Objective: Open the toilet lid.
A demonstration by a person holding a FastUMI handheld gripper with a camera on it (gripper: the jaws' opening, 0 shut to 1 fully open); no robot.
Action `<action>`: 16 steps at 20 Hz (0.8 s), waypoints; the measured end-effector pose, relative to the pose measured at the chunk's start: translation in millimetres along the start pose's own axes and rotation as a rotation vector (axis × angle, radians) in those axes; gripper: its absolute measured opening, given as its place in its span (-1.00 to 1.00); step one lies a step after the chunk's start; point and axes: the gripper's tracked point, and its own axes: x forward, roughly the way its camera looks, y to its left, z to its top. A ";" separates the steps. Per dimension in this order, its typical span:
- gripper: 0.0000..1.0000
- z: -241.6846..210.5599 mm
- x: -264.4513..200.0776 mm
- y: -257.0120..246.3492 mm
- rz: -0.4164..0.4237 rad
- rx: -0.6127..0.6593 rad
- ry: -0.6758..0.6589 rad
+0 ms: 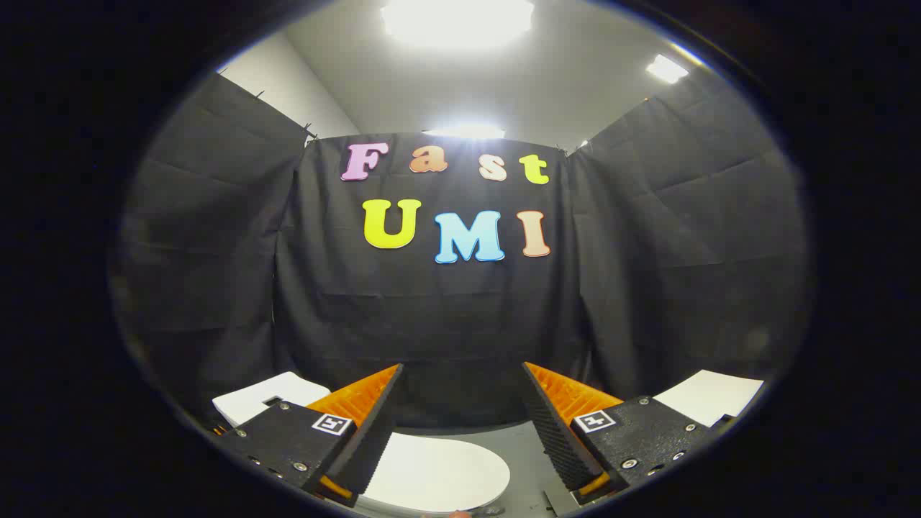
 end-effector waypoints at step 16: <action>0.92 -22.0 6.8 -14.8 -0.030 0.002 0.043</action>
